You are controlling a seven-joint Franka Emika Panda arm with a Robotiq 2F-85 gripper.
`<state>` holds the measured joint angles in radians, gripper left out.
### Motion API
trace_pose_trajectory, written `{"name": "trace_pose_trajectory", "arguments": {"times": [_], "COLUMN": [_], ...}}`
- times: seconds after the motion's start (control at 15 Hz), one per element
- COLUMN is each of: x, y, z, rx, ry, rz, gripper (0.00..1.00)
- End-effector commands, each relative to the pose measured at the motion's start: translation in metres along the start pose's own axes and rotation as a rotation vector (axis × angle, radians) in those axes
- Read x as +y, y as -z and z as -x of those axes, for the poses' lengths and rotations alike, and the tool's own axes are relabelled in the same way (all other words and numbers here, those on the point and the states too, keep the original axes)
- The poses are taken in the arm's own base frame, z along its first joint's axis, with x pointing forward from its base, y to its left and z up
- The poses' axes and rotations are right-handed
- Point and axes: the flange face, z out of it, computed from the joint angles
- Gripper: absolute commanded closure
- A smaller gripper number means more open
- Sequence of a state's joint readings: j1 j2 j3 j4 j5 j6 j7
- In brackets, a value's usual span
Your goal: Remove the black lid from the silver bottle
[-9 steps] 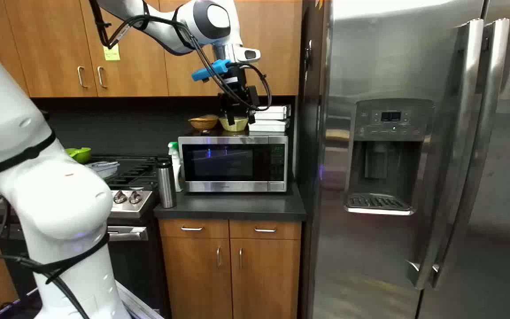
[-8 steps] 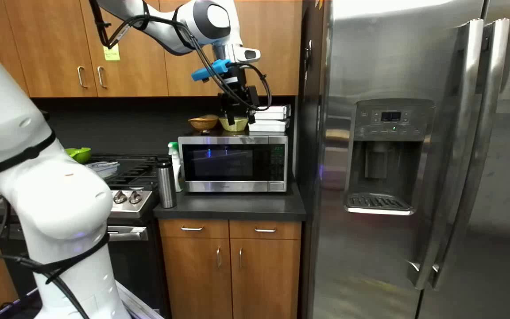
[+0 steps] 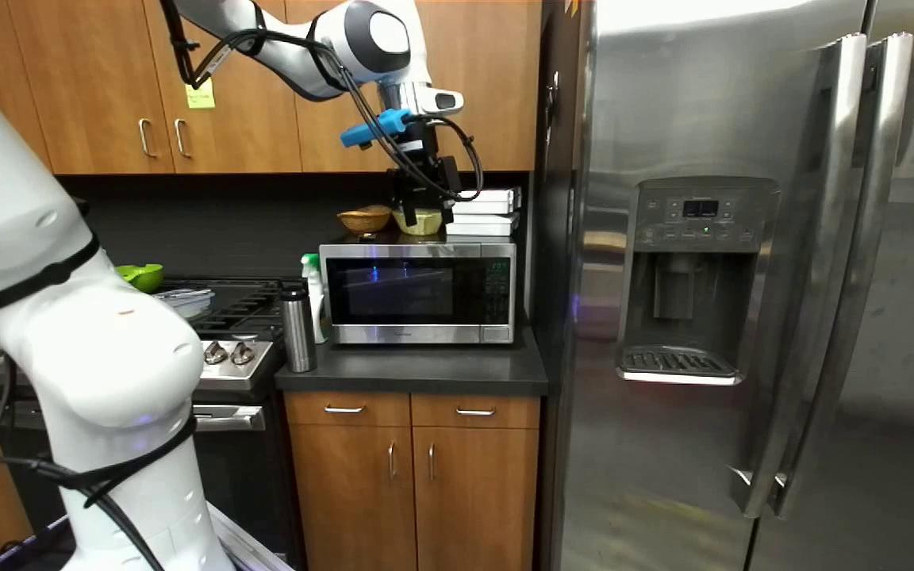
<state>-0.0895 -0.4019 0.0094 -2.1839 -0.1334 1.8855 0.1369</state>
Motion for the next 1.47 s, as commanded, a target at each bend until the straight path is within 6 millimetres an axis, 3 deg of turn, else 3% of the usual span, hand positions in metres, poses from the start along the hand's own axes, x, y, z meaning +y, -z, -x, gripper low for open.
{"name": "trace_pose_trajectory", "arguments": {"times": [0.0,0.53,0.73,1.2,1.4], "x": [-0.018,-0.074,-0.103,-0.202,-0.236], "y": [-0.001,-0.004,-0.006,-0.016,-0.016], "z": [0.005,0.011,0.014,0.026,0.026], "rx": [-0.013,-0.008,-0.02,-0.006,0.01], "ry": [0.017,0.062,0.028,-0.072,-0.116], "rz": [0.001,0.029,0.006,-0.061,-0.067], "gripper": [0.0,0.0,0.0,0.0,0.0]}}
